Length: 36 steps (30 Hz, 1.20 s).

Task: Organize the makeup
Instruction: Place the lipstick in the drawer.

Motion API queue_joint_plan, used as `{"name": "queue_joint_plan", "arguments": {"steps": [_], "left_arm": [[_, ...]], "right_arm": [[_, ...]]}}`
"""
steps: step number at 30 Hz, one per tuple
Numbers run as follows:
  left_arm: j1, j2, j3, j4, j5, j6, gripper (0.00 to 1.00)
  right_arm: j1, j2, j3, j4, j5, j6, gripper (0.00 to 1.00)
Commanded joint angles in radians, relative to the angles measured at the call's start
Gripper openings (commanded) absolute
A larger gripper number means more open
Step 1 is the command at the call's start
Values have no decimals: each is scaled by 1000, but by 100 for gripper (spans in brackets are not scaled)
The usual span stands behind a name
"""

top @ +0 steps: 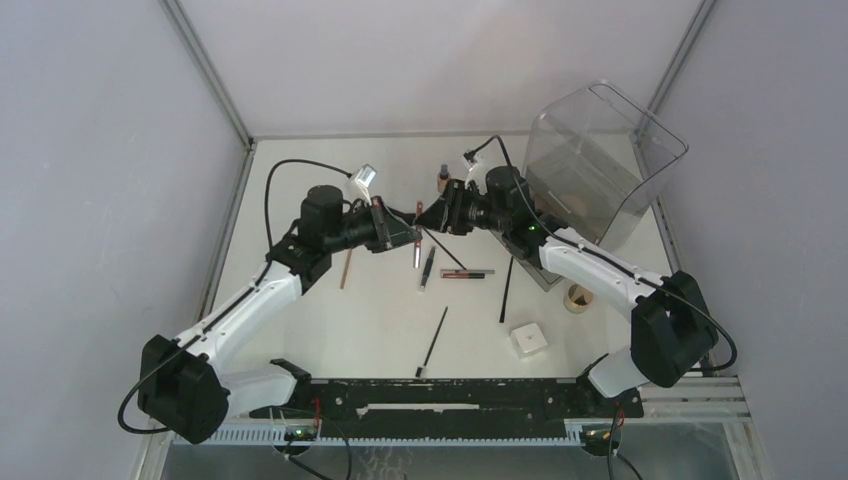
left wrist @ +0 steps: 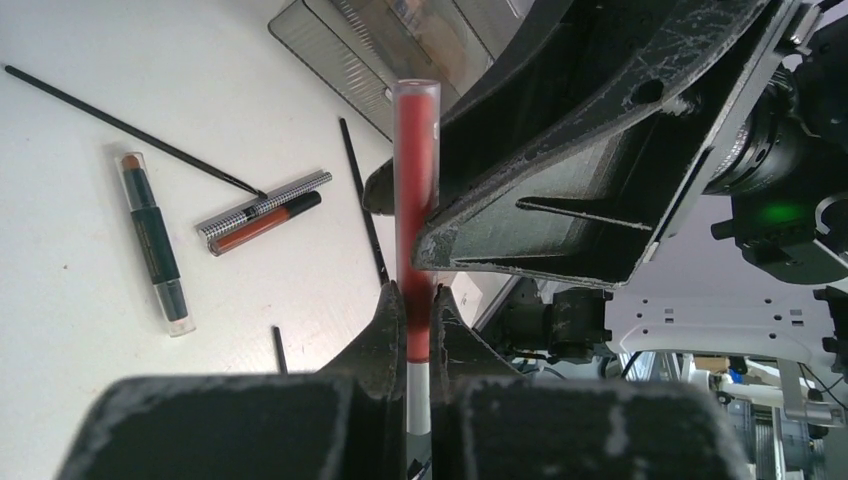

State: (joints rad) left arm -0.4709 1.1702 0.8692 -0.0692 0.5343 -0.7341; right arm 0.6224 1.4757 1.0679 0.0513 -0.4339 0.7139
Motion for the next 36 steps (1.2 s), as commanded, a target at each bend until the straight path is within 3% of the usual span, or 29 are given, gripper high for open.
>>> {"name": "queue_joint_plan", "arguments": {"steps": [1, 4, 6, 7, 9, 11, 15, 19, 24, 30, 34, 36], "left_arm": [[-6, -28, -13, 49, 44, 1, 0], [-7, -20, -8, 49, 46, 2, 0], [-7, -21, -2, 40, 40, 11, 3], [-6, -20, 4, 28, 38, 22, 11], [-7, -15, 32, -22, 41, 55, 41], [-6, -11, 86, -139, 8, 147, 61], [-1, -37, 162, -370, -157, 275, 76], [113, -53, 112, -418, -202, 285, 77], [149, 50, 149, -587, -579, 330, 78], [153, 209, 179, -615, -758, 303, 80], [156, 319, 217, -616, -803, 310, 81], [158, 371, 245, -633, -828, 314, 82]], "right_arm": [[7, 16, 54, 99, -1, 6, 40], [12, 26, 66, 120, -44, 17, 22], [13, 21, 72, 112, -52, 13, 5], [12, 16, 79, 87, -40, -3, 0], [11, -8, 111, -27, 27, -75, 0], [9, -52, 135, -152, 147, -174, 0], [-46, -171, 146, -389, 440, -385, 0], [-115, -223, 138, -512, 695, -569, 0], [-146, -180, 140, -577, 823, -713, 0], [-150, -56, 135, -583, 929, -766, 0], [-155, 9, 134, -558, 923, -787, 17], [-158, 30, 134, -554, 913, -780, 31]]}}
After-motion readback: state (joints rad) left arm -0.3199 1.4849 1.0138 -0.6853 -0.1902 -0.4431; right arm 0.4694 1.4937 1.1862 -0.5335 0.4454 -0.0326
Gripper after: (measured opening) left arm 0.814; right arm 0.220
